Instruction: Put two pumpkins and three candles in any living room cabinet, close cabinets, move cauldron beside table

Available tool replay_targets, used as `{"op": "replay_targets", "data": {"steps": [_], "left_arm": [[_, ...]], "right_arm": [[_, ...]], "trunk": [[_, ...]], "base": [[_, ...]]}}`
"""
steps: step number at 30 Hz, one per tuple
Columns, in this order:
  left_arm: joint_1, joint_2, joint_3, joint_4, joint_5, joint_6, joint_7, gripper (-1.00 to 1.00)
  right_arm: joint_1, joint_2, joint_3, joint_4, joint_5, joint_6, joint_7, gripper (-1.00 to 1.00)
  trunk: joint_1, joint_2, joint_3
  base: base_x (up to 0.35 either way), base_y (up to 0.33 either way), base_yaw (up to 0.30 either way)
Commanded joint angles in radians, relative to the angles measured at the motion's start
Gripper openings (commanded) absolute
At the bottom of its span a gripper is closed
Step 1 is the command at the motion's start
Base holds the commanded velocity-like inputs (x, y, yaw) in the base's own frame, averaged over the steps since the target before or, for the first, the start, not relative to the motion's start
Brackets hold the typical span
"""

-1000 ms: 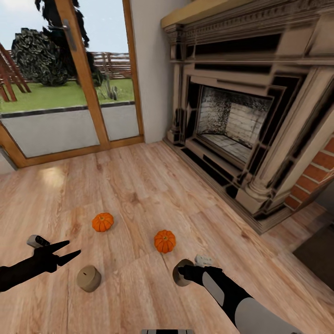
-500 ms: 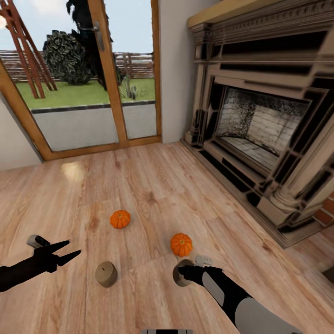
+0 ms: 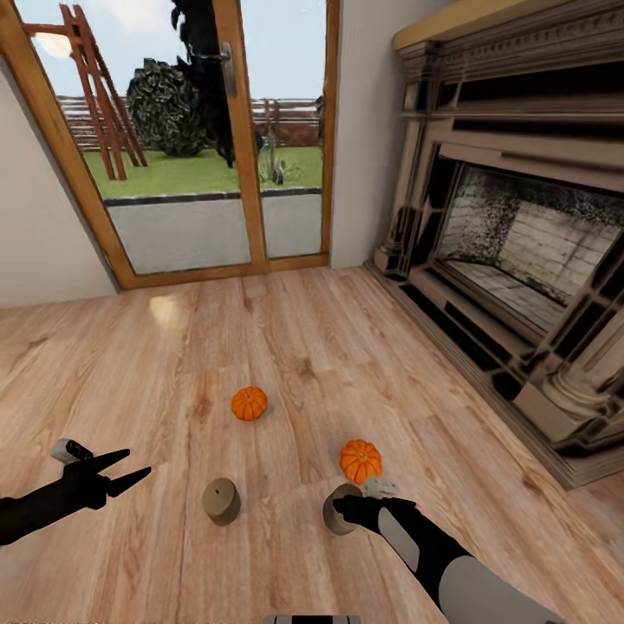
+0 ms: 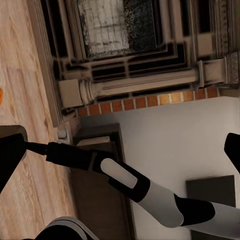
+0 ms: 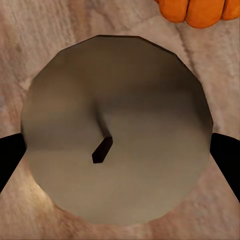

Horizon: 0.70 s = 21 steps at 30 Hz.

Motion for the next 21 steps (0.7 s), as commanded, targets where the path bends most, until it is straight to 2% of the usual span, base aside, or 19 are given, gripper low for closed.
{"op": "replay_targets", "data": {"steps": [1,5,6,10,14,20,21], "left_arm": [[0.0,0.0,-0.001,0.0,0.0,0.011,-0.003,1.0],[0.0,0.001,0.0,0.0,0.0,0.011,-0.003,1.0],[0.0,0.001,0.0,0.0,0.0,0.011,-0.003,1.0],[0.0,0.0,0.0,0.0,0.0,0.011,-0.003,1.0],[0.0,0.001,0.0,0.0,0.0,0.011,-0.003,1.0],[0.0,0.002,0.001,0.0,0.0,0.011,-0.003,1.0],[0.0,0.002,0.001,0.0,-0.001,0.011,-0.003,1.0]], "right_arm": [[-0.001,-0.001,0.006,-0.002,-0.008,0.003,-0.006,-1.0],[-0.001,-0.003,0.006,-0.017,-0.009,0.003,-0.004,-1.0],[-0.001,-0.005,0.005,-0.139,-0.017,0.04,-0.003,-1.0],[-0.001,-0.002,-0.001,-0.222,-0.021,0.137,-0.003,-1.0],[-0.001,-0.002,-0.007,-0.258,-0.024,0.162,-0.001,-1.0],[-0.001,-0.004,-0.013,-0.473,-0.028,0.246,-0.005,-1.0],[-0.001,-0.004,-0.033,-0.52,-0.029,0.26,-0.007,-1.0]], "trunk": [[0.0,0.0,-0.001],[0.0,0.0,-0.001],[0.0,0.0,-0.001],[0.0,0.0,-0.001],[0.0,0.0,-0.001],[0.0,0.0,-0.001],[0.0,0.0,-0.001]], "base": [[0.0,0.0,0.044],[0.0,0.0,0.011],[0.0,0.0,0.0],[0.0,0.0,0.0],[0.0,0.0,0.0],[0.0,0.0,0.0],[0.0,0.0,0.0]]}}
